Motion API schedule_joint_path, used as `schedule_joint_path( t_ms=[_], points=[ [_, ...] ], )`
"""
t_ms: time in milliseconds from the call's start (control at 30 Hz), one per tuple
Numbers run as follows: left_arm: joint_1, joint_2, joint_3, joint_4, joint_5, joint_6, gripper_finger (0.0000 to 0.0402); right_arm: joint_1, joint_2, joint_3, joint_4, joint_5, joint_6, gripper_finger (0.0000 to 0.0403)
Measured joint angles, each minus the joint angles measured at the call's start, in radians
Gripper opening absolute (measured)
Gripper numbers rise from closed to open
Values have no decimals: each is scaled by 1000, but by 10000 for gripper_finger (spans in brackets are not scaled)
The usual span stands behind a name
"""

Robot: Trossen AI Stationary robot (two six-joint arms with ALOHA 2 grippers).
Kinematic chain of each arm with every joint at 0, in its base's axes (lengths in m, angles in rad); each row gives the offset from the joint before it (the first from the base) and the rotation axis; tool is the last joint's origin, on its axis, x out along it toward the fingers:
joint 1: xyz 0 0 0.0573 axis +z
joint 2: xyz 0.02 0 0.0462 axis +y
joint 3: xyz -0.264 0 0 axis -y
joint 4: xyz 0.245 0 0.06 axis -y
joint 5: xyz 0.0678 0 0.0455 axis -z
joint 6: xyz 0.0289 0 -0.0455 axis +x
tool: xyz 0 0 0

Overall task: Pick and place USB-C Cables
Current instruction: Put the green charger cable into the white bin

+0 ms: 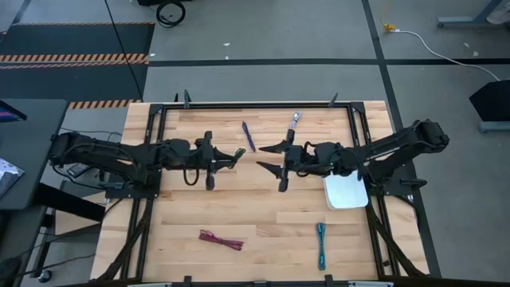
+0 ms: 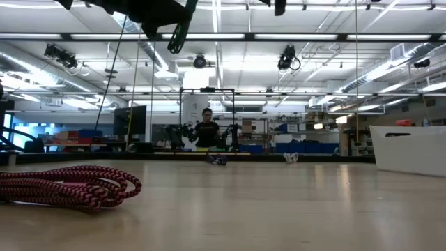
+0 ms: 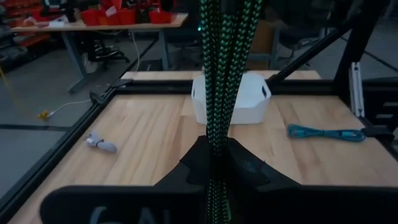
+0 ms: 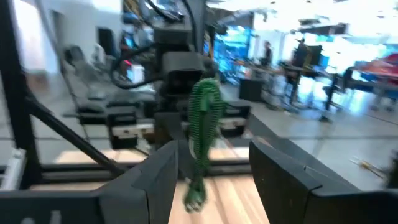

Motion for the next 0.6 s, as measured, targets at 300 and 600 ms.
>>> schedule_joint_path(
  t_ms=[300, 600],
  points=[
    [-12, 99, 1, 168, 17, -7, 34, -51, 143, 0, 234, -132, 21, 205],
    [-22, 185, 0, 273, 19, -25, 37, -72, 147, 0, 238, -131, 52, 205]
  ],
)
